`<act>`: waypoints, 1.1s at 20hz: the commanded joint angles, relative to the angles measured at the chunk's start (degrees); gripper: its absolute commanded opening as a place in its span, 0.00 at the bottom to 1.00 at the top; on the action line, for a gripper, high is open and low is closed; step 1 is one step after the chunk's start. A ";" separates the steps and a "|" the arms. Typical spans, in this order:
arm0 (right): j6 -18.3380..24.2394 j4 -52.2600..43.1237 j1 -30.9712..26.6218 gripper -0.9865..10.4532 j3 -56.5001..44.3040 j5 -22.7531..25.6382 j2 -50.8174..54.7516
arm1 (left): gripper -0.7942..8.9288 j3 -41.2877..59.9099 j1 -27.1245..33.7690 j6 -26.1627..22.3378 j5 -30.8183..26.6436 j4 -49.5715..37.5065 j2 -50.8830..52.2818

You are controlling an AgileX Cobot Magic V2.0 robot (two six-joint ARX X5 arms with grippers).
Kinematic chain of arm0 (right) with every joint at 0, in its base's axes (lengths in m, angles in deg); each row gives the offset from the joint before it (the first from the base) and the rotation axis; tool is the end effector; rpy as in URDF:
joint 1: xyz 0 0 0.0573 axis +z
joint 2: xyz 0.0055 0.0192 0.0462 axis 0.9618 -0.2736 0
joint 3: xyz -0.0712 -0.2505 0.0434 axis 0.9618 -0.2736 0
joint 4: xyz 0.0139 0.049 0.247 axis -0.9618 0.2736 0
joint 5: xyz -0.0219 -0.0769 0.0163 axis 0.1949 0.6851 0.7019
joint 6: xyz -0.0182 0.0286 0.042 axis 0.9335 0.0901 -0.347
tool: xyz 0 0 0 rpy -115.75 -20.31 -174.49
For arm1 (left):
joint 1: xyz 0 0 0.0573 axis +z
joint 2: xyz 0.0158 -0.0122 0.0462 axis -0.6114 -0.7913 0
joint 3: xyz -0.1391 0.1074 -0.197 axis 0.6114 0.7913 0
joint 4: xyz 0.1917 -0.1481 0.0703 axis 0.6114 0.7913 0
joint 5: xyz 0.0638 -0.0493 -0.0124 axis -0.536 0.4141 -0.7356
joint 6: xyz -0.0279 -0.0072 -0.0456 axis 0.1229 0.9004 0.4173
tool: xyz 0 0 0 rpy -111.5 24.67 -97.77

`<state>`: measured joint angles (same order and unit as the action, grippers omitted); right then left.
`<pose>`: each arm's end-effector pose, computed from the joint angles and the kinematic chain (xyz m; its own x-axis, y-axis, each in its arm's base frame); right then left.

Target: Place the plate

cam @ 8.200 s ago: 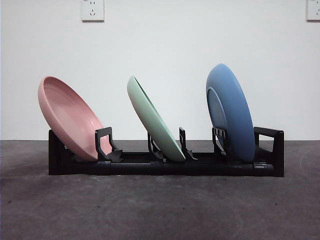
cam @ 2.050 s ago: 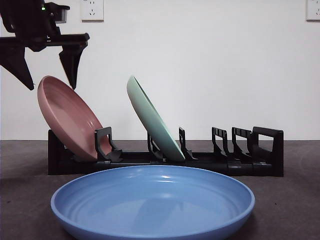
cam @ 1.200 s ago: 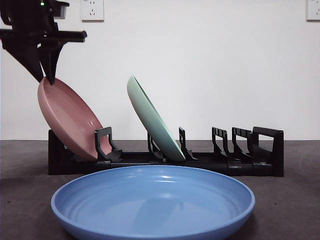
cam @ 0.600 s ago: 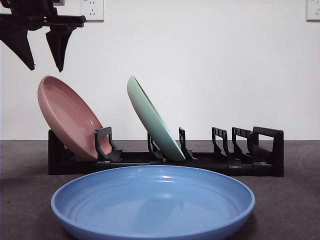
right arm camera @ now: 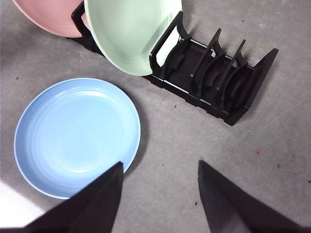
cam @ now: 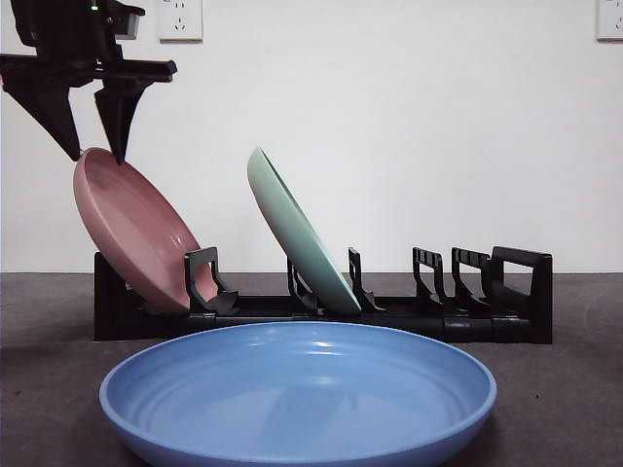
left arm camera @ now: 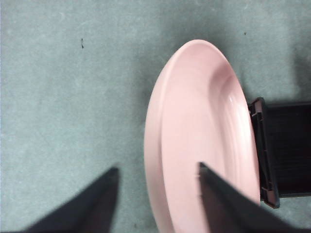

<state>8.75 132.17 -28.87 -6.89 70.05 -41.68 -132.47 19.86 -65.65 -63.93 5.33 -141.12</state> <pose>0.1018 0.0961 0.3648 0.5951 0.3728 -0.7120 -0.4821 0.8744 0.0549 0.3217 -0.0972 0.3200 0.5759 0.0326 -0.8168 0.0514 0.9958 0.0760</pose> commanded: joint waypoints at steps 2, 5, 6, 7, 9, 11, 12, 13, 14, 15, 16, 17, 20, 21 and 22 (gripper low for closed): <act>-0.42 -0.37 0.35 0.30 0.94 0.31 -0.46 | 0.14 -1.33 -0.26 0.00 -0.20 -0.07 -1.95; -0.42 -0.37 0.35 0.30 0.94 0.33 -0.46 | 0.09 -1.81 -0.26 -0.37 -0.26 0.35 -1.88; -0.42 -0.37 0.35 0.30 0.94 0.42 -0.46 | 0.09 -2.60 -0.24 -0.46 -0.37 1.33 -1.86; -0.42 -0.37 0.35 0.30 0.94 0.87 -0.46 | 0.09 -3.76 -0.24 -0.81 -1.16 2.60 -1.81; -0.39 -0.37 0.35 0.30 0.94 1.79 -0.46 | 0.09 -7.19 -0.24 -1.77 -3.72 5.75 -1.77; -0.39 -0.37 0.35 0.30 0.94 1.79 -0.46 | 0.09 -11.41 -0.24 -2.56 -6.14 9.53 -1.77; -0.39 -0.37 0.35 0.30 0.94 1.79 -0.44 | 0.09 -13.64 -0.20 -3.26 -6.32 11.74 -1.77; -0.42 -0.37 0.35 0.30 0.94 1.79 -0.44 | 0.09 -15.82 -0.11 -3.78 -6.43 13.97 -1.77; -0.39 -0.37 0.35 0.30 0.94 1.79 -0.44 | 0.09 -17.97 0.02 -4.33 -6.54 16.31 -1.77; -0.42 -0.39 0.35 0.30 0.94 1.79 -0.44 | 0.09 -20.11 0.24 -4.55 -6.54 18.91 -1.75; -0.39 -0.39 0.35 0.30 0.94 1.81 -0.44 | 0.09 -21.75 0.24 -4.55 -6.54 21.33 -1.53; -0.39 -0.39 0.35 0.30 0.94 1.81 -0.44 | 0.09 -22.75 0.24 -4.55 -6.54 23.58 -1.14; -0.39 -0.39 0.35 0.30 0.94 2.23 -0.39 | 0.09 -22.80 0.24 -4.50 -6.47 27.80 0.57; -0.39 -0.39 0.35 0.30 0.94 2.86 -0.37 | 0.09 -22.80 0.24 -4.42 -6.40 29.14 1.09; -0.37 -0.39 0.35 0.30 0.94 3.30 -0.37 | 0.09 -22.75 0.24 -4.24 -6.01 30.29 1.70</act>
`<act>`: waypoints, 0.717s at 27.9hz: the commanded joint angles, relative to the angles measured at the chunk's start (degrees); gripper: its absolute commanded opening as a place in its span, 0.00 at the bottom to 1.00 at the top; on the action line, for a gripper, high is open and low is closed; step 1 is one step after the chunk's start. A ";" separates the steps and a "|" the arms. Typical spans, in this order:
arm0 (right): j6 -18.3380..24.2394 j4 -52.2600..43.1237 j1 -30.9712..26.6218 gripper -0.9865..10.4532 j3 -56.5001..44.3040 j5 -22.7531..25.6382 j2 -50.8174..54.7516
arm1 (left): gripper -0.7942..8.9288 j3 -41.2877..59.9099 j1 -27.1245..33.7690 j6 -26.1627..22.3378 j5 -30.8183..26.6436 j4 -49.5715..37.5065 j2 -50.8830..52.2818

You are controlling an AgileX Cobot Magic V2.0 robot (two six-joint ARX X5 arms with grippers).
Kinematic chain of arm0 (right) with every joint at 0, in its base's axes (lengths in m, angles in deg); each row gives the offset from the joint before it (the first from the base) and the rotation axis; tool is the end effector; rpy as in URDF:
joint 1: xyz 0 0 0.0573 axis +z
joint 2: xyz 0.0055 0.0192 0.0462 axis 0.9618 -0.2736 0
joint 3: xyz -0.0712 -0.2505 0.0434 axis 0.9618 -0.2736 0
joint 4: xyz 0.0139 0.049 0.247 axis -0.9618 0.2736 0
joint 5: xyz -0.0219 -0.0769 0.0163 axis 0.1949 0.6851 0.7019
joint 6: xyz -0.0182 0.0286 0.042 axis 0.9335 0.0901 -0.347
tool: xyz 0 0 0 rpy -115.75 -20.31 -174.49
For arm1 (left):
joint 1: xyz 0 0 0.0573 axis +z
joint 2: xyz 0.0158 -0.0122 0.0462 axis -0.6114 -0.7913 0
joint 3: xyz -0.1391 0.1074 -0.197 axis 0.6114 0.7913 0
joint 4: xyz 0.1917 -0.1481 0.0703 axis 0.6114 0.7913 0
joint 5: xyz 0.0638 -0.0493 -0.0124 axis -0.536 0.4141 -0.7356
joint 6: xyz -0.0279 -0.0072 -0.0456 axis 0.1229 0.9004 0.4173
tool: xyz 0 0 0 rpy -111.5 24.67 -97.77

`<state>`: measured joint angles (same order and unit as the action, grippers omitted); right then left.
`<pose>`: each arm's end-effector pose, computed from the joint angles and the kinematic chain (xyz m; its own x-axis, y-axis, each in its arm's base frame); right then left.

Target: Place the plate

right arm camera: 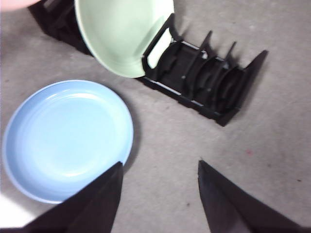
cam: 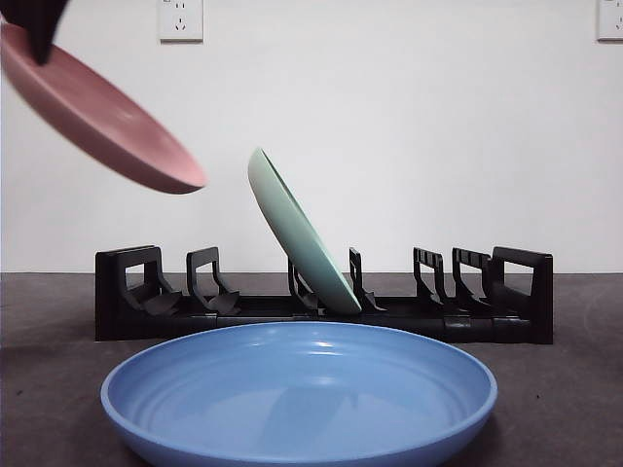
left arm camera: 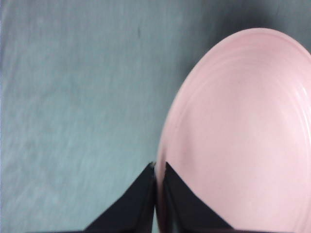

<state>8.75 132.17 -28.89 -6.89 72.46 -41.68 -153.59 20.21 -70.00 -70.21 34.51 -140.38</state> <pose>0.1026 0.0951 0.3650 0.6208 0.3398 -0.7065 -0.4570 0.8891 0.0260 0.2805 -0.0788 0.4056 0.4921 0.1733 -0.8531 0.0705 0.9688 0.2375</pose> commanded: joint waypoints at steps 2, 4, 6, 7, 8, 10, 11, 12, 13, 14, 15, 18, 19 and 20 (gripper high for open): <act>-0.35 -0.42 0.37 0.30 0.94 0.94 -0.37 | 0.09 -1.33 -0.11 0.33 1.79 2.21 2.16; -0.35 -0.42 0.37 0.30 0.94 0.94 -0.37 | 0.09 -0.50 -0.11 0.85 5.18 2.45 3.74; -0.35 -0.50 0.37 0.30 0.94 0.94 -0.37 | 0.09 1.36 -0.22 0.96 9.53 2.08 5.75; -0.35 -0.63 0.37 0.30 0.94 0.96 -0.37 | 0.09 2.43 -0.33 0.98 10.91 1.88 6.71; -0.35 -0.85 0.37 0.30 0.94 1.14 -0.37 | 0.09 3.91 -0.59 1.20 11.87 1.66 7.93; -0.37 -1.36 0.37 0.30 0.94 1.60 -0.37 | 0.09 7.54 -1.42 1.68 12.33 0.46 10.51; -0.37 -1.62 0.37 0.30 0.94 1.79 -0.37 | 0.09 9.51 -1.90 1.90 12.41 -0.20 11.89; -0.37 -1.84 0.37 0.30 0.94 1.88 -0.37 | 0.09 12.39 -2.56 2.32 12.72 -1.44 13.86; -0.37 -1.97 0.37 0.30 0.94 1.90 -0.37 | 0.09 14.60 -2.99 2.69 13.20 -2.56 15.39; -0.37 -2.08 0.37 0.30 0.94 1.90 -0.37 | 0.09 17.40 -3.50 2.93 14.34 -4.04 17.27; -0.39 -2.12 0.37 0.30 0.94 1.92 -0.37 | 0.09 20.33 -3.96 3.28 15.80 -5.79 19.12; -0.39 -2.10 0.37 0.30 0.94 1.92 -0.37 | 0.09 28.85 -5.22 6.14 20.52 -11.15 23.89; -0.39 -2.10 0.37 0.30 0.94 1.92 -0.37 | 0.09 31.50 -5.68 7.19 21.66 -12.79 25.05; -0.39 -2.10 0.37 0.30 0.94 1.92 -0.37 | 0.09 34.58 -6.25 8.44 22.38 -14.82 26.16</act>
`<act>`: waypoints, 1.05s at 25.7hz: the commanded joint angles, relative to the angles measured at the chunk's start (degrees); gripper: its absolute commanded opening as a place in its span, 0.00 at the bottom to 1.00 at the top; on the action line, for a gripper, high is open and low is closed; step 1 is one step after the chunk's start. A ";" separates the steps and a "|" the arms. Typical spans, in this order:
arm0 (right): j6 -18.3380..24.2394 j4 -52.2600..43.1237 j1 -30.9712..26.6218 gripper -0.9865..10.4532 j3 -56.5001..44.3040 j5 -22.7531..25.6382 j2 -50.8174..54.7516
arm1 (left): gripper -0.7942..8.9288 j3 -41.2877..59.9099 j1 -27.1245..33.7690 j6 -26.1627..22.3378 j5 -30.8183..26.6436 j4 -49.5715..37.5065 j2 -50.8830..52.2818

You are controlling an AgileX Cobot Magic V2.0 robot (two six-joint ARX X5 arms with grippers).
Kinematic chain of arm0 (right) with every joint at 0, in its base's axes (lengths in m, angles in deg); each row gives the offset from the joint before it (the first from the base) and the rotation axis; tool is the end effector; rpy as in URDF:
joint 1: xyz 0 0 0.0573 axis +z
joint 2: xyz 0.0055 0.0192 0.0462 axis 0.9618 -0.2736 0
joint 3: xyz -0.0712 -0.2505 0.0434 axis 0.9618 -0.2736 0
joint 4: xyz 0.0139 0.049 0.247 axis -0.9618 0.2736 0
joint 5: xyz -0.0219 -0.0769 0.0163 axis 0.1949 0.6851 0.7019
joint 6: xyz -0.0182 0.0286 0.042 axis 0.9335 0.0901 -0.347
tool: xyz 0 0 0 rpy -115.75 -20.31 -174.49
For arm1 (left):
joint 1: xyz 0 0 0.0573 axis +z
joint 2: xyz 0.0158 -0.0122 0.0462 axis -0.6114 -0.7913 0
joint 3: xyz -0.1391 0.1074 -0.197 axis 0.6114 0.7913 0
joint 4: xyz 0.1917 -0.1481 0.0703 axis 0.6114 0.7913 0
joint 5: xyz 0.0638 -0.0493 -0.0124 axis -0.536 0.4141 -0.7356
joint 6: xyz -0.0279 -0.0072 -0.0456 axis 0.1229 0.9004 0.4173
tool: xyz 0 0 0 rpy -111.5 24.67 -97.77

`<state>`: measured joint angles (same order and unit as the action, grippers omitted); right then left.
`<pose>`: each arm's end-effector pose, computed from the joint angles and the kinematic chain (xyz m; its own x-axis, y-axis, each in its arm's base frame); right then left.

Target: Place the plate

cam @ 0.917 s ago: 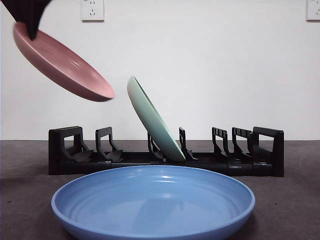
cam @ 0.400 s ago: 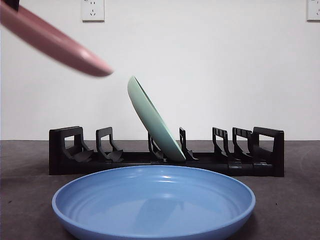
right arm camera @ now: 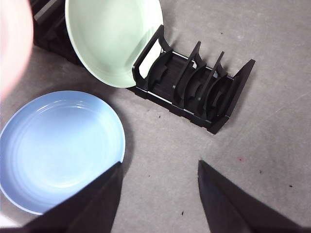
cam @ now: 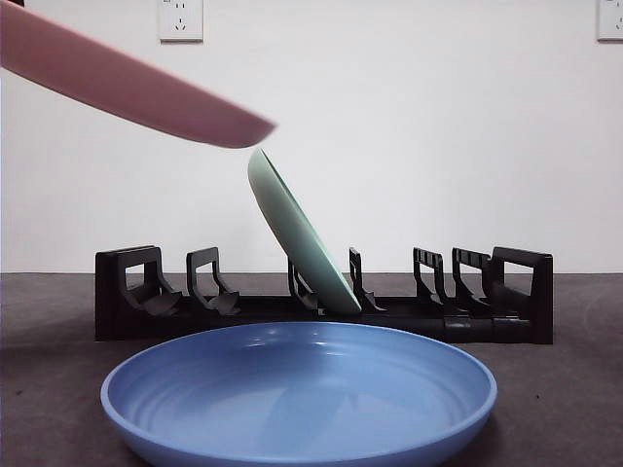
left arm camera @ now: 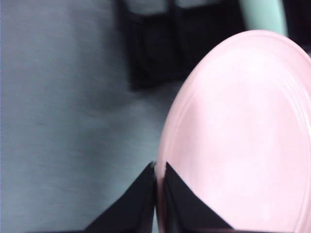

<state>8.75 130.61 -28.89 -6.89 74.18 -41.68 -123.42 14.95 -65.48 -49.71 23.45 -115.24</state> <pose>0.1044 0.0958 0.3670 0.6518 0.3293 -0.6832 -0.4388 0.8985 0.0144 0.1820 -0.0775 0.3686 0.4745 -0.2415 -0.8465 0.2627 0.9567 -0.1257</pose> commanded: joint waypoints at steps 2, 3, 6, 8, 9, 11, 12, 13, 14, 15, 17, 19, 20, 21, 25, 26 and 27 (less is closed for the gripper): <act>-0.39 -0.52 0.37 0.30 0.94 0.17 -0.37 | 0.09 9.99 -2.05 6.16 2.32 -7.43 2.45; -0.39 -0.52 0.37 0.30 0.94 0.20 -0.37 | 0.09 12.59 -2.62 7.41 2.60 -9.11 2.86; -0.39 -0.50 0.37 0.30 0.94 0.20 -0.37 | 0.09 20.70 -4.83 11.58 5.05 -15.65 3.08; -0.39 -0.50 0.37 0.30 0.94 0.20 -0.37 | 0.09 25.62 -6.56 14.75 5.38 -21.00 2.49; -0.39 -0.50 0.37 0.30 0.94 0.20 -0.37 | 0.09 27.36 -7.21 16.06 5.38 -23.26 2.16; -0.39 -0.52 0.37 0.30 0.94 0.20 -0.37 | 0.09 30.18 -8.50 18.16 5.27 -27.61 0.94; -0.39 -0.55 0.37 0.30 0.94 0.20 -0.37 | 0.09 30.88 -8.79 18.71 5.14 -29.09 0.37; -0.39 -0.52 0.37 0.30 0.94 0.20 -0.37 | 0.09 31.30 -9.07 19.30 4.90 -30.58 -0.44; -0.39 -0.55 0.37 0.30 0.94 0.20 -0.37 | 0.09 31.34 -9.33 19.39 4.46 -31.80 -1.38; -0.39 -0.55 0.37 0.30 0.94 0.20 -0.37 | 0.09 31.34 -9.62 19.43 3.89 -32.94 -2.14; -0.39 -0.55 0.37 0.30 0.94 0.22 -0.39 | 0.09 31.34 -10.34 19.71 3.04 -35.69 -4.04; -0.39 -0.55 0.37 0.30 0.94 0.24 -0.39 | 0.09 31.34 -11.32 19.82 2.60 -38.60 -7.15; -0.39 -0.57 0.37 0.30 0.94 0.24 -0.39 | 0.09 31.34 -11.87 19.80 2.34 -39.56 -8.81; -0.39 -0.59 0.37 0.30 0.94 0.24 -0.39 | 0.09 31.34 -12.39 19.78 2.12 -40.26 -10.29; -0.42 -0.57 0.37 0.30 0.94 0.26 -0.39 | 0.09 31.34 -15.23 19.85 2.01 -42.82 -13.97; -0.42 -0.57 0.37 0.30 0.94 0.26 -0.39 | 0.09 31.34 -16.11 20.00 2.01 -43.28 -14.25; -0.44 -0.57 0.37 0.30 0.94 0.26 -0.39 | 0.09 31.34 -16.87 20.24 2.01 -43.65 -14.29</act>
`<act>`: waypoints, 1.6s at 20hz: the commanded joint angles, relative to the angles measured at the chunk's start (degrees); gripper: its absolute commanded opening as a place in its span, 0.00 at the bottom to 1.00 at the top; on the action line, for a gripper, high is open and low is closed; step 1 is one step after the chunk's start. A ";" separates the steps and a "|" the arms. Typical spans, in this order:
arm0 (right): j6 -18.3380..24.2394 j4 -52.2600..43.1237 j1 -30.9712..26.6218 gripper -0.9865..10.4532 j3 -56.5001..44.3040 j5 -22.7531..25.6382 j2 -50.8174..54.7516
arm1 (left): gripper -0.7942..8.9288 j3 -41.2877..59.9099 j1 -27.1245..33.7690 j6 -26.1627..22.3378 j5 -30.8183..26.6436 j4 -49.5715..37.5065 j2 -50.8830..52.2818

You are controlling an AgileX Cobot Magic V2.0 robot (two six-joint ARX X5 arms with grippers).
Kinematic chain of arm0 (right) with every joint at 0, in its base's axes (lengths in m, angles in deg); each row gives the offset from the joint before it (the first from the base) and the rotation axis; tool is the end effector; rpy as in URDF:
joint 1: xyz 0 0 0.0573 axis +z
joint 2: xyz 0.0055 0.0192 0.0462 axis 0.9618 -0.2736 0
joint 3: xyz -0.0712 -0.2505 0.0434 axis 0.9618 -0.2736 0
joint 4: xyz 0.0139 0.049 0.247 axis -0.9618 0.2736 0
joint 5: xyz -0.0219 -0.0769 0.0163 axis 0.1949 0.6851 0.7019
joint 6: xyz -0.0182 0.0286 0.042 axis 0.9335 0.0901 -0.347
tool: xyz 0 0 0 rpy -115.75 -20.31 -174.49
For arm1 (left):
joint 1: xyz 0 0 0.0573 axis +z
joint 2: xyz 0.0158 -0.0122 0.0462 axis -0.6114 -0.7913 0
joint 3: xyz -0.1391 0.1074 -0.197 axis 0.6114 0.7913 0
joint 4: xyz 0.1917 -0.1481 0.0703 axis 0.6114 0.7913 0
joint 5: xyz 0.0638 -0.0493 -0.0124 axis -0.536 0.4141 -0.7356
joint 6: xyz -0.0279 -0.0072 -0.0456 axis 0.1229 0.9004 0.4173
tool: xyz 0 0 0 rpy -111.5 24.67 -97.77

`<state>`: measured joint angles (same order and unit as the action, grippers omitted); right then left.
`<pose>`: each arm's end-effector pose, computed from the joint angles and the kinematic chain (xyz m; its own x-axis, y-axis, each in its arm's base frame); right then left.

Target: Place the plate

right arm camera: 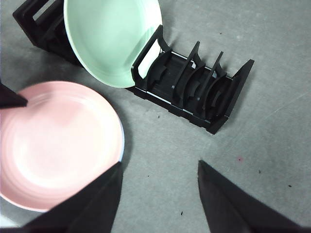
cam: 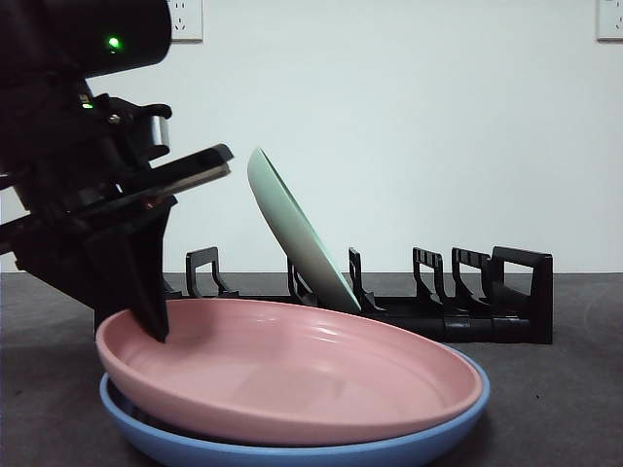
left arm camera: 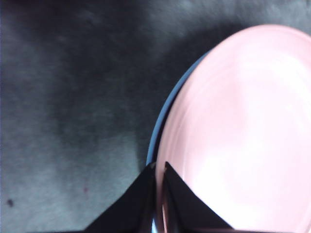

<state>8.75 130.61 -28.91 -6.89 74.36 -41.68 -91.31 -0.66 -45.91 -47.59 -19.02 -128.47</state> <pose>0.1045 0.0957 0.3670 0.6537 0.3266 -0.6827 -0.4365 0.8996 0.0123 0.2007 -0.1616 0.1890 0.3345 -0.3618 -0.8702 0.2246 0.9274 -0.2993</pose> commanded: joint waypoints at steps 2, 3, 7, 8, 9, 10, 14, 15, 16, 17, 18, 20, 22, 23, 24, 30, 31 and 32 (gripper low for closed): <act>-0.46 -0.55 0.39 0.30 0.94 0.07 -0.39 | 0.13 -0.76 -2.38 0.70 -0.11 -1.57 -1.03; -0.46 -0.50 0.39 0.30 0.94 0.07 -0.39 | 0.23 -0.79 -2.56 0.96 -0.11 -1.40 -0.98; -0.46 -0.48 0.39 0.30 0.94 0.07 -0.39 | 0.43 -0.98 -2.38 1.05 -0.35 0.22 0.09; -0.46 -0.50 0.39 0.30 0.94 0.07 -0.39 | 0.45 -1.11 -2.25 1.05 -0.37 0.57 0.85; -0.46 -0.48 0.39 0.30 0.94 0.04 -0.39 | 0.45 -1.60 -1.97 0.85 -0.50 1.51 2.05; -0.46 -0.50 0.39 0.30 0.94 0.04 -0.39 | 0.45 -2.51 -1.64 -0.07 -1.01 3.21 3.48; -0.63 -0.87 0.39 0.30 0.94 -0.87 -1.07 | 0.44 -8.57 1.31 -8.28 -5.99 13.81 11.93; -0.61 -1.40 0.39 0.30 0.94 -2.21 -1.81 | 0.44 -9.81 2.47 -9.77 -6.03 15.78 14.62; -0.61 -2.62 0.37 0.30 0.94 -3.85 -2.99 | 0.44 -10.75 3.69 -10.51 -6.01 17.51 17.53; -0.59 -5.09 0.31 0.31 0.94 -5.95 -4.68 | 0.44 -11.50 5.01 -10.80 -5.99 19.61 20.90; -0.52 -8.13 0.20 0.32 1.01 -8.15 -6.45 | 0.44 -11.82 5.90 -10.80 -5.99 21.59 24.06; -0.48 -15.08 -0.72 0.32 1.64 -14.60 -11.34 | 0.44 -12.04 6.93 -10.49 -5.99 26.32 30.34; -0.70 -19.87 -2.54 0.32 3.89 -20.35 -17.88 | 0.44 -12.04 7.06 -9.16 -5.99 30.88 35.93; -0.68 -20.83 -3.63 0.32 5.95 -22.27 -21.66 | 0.44 -12.04 7.06 -8.09 -5.99 32.74 38.47; -0.66 -21.31 -4.55 0.32 8.26 -23.74 -25.33 | 0.44 -12.04 7.06 -6.69 -5.99 34.25 41.00; -0.15 -21.62 -7.54 0.32 26.82 -30.45 -46.71 | 0.44 -12.04 7.06 -1.62 -6.01 36.15 50.82; -0.13 -21.62 -7.56 0.32 29.20 -30.47 -49.03 | 0.44 -12.04 7.06 -1.62 -6.01 36.26 51.23; -0.15 -21.64 -7.58 0.32 31.34 -30.51 -51.30 | 0.44 -12.04 7.06 -1.62 -6.01 36.37 51.39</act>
<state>8.75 109.52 -36.98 22.97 44.06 -91.86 -102.13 6.55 -48.19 -53.53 17.79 -76.95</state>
